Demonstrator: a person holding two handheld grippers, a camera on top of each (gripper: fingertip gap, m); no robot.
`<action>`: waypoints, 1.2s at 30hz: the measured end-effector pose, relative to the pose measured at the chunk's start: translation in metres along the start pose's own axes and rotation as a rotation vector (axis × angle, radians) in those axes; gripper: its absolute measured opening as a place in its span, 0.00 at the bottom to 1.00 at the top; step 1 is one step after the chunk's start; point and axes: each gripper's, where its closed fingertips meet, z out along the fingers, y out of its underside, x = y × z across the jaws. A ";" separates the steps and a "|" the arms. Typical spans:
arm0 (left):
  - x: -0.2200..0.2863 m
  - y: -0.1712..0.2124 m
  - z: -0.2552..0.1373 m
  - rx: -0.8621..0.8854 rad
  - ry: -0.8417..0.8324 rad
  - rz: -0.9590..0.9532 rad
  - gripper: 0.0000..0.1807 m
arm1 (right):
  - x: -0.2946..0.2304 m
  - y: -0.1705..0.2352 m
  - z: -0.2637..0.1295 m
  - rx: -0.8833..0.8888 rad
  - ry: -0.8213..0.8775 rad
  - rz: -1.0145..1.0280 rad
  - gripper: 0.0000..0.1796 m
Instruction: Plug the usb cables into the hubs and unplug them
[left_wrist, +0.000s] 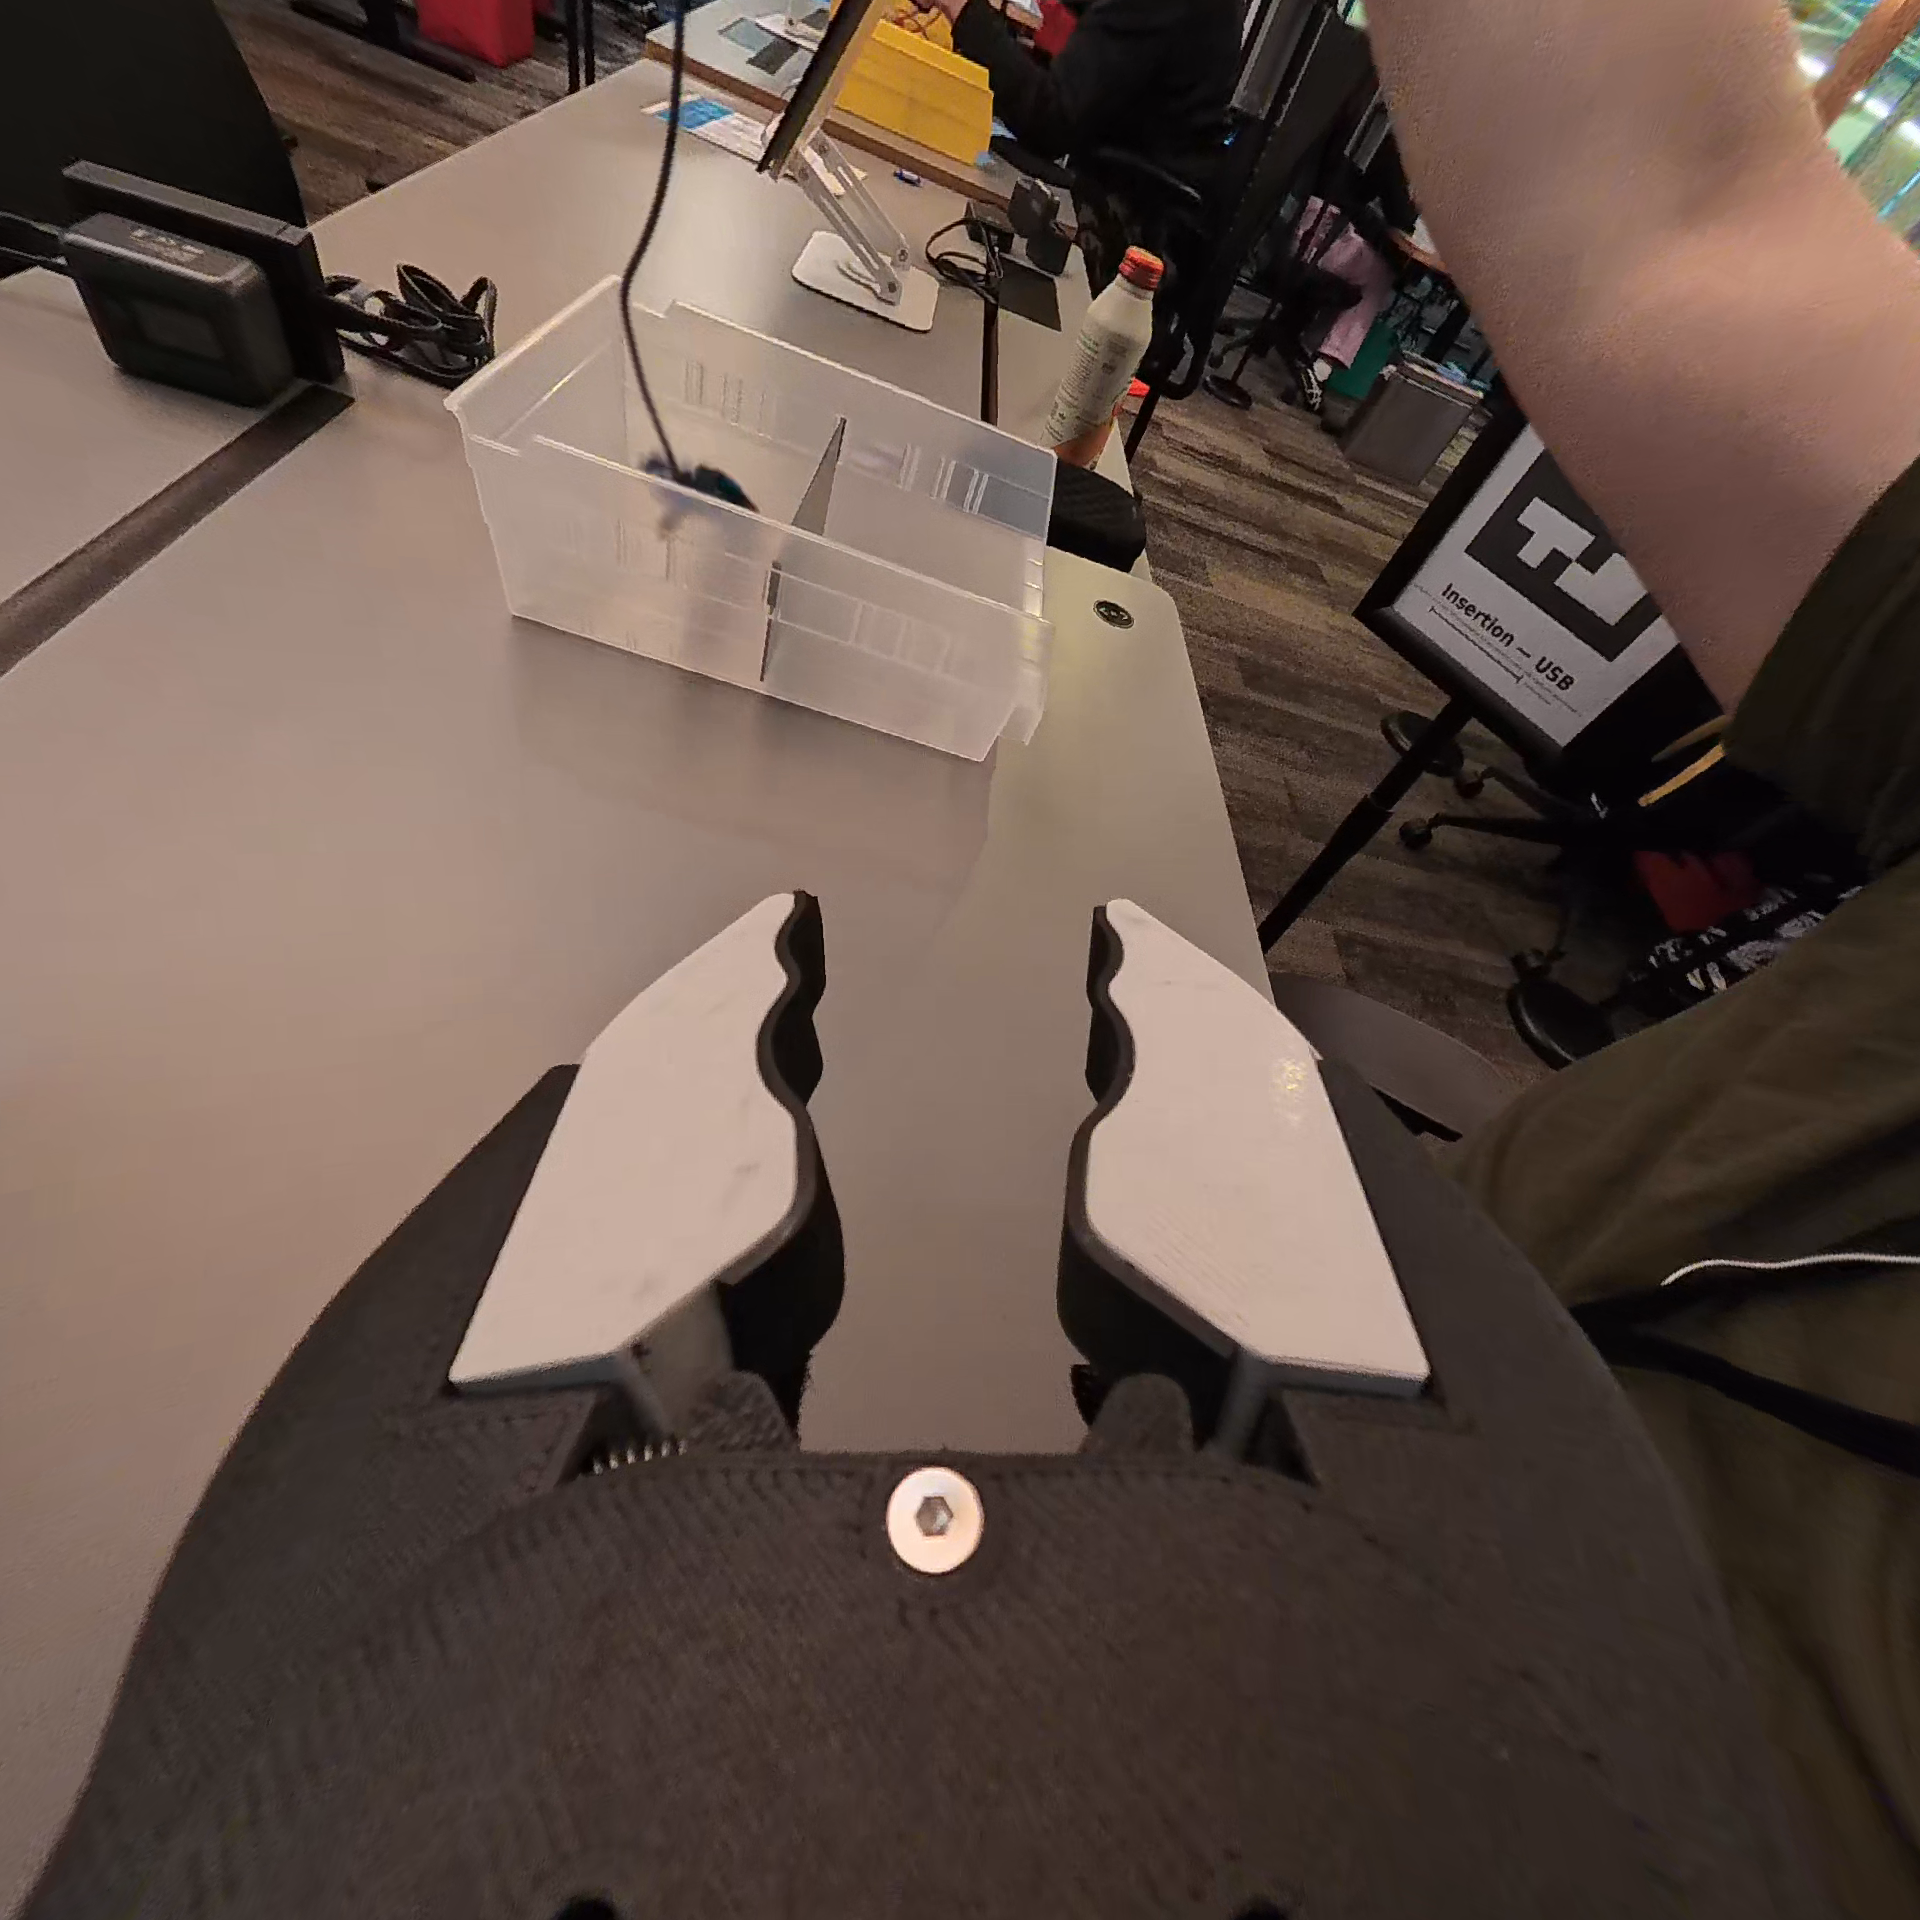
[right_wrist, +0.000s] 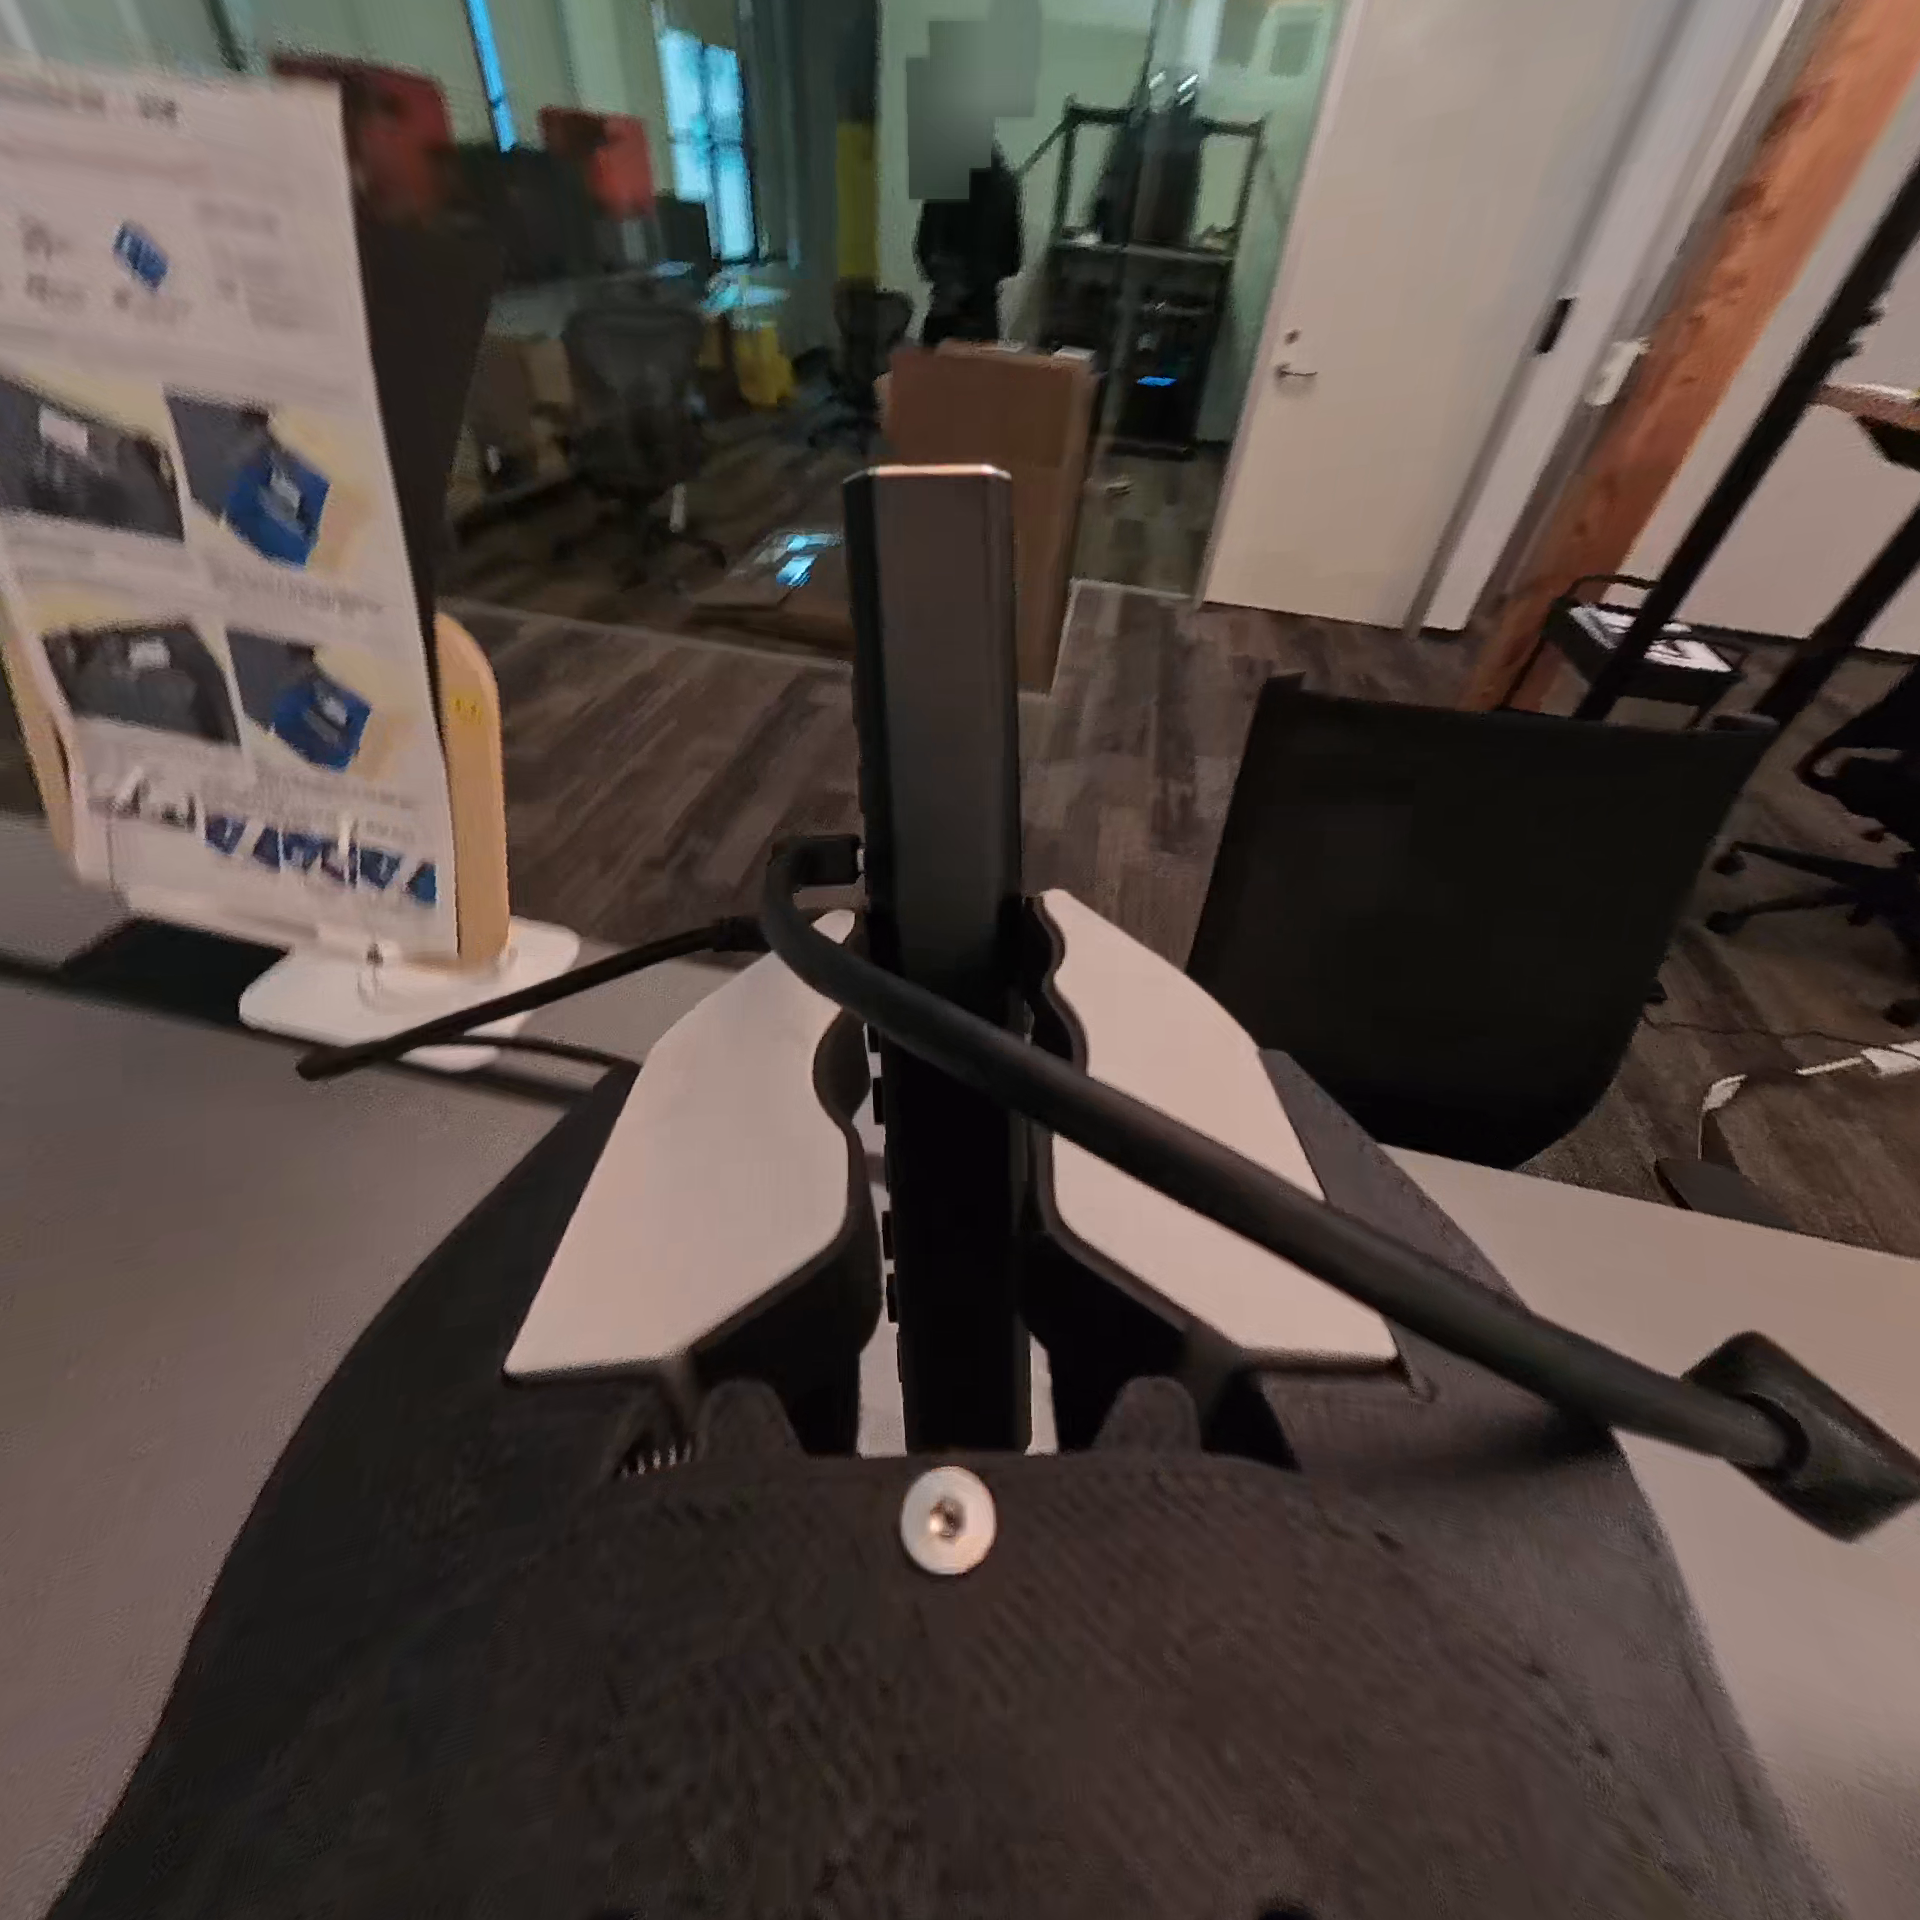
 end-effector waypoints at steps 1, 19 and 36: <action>0.000 0.000 0.000 0.000 0.002 0.000 0.26 | -0.002 0.016 0.003 -0.036 -0.028 -0.028 0.15; 0.004 0.004 0.007 -0.024 0.022 -0.001 0.26 | -0.051 0.246 0.048 -0.586 -0.244 -0.454 0.15; 0.000 0.009 0.012 -0.044 0.021 -0.012 0.26 | -0.086 0.365 0.088 -0.884 -0.431 -0.812 0.15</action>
